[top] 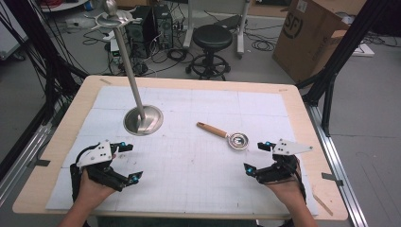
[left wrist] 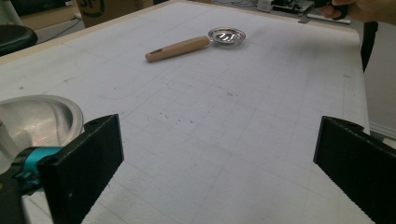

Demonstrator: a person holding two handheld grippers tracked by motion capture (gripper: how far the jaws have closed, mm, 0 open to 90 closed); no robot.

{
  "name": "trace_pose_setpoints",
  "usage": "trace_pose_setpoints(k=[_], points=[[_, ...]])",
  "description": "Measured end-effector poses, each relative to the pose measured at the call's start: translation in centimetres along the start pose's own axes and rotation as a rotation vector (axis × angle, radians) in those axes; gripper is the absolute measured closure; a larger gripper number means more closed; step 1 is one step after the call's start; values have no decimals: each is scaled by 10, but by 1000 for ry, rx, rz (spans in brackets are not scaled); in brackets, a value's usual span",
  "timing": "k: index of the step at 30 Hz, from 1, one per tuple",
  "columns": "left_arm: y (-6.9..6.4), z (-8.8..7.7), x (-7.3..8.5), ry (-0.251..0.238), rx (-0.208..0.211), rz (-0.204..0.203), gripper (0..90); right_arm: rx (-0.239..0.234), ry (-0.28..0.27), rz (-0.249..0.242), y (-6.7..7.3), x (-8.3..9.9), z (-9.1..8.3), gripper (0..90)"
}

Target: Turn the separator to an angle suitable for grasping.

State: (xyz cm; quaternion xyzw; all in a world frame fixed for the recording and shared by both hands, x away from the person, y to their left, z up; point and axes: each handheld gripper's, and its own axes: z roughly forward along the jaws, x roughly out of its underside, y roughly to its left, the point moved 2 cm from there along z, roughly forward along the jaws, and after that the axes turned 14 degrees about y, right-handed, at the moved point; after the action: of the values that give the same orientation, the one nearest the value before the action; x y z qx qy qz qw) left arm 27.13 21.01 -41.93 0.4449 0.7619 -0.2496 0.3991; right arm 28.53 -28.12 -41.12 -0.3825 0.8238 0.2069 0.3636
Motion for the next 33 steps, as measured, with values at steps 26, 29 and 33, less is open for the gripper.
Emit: trace_pose_setpoints(k=[26,29,33], points=[[8,0,2,-14,-8,-27,21,33,130,-22,-11,-40,22,36],[8,-1,2,-18,-9,-28,21,40,144,-24,-13,-46,25,39],[8,-1,2,-15,-14,-28,21,44,172,-15,-17,-53,29,45]])
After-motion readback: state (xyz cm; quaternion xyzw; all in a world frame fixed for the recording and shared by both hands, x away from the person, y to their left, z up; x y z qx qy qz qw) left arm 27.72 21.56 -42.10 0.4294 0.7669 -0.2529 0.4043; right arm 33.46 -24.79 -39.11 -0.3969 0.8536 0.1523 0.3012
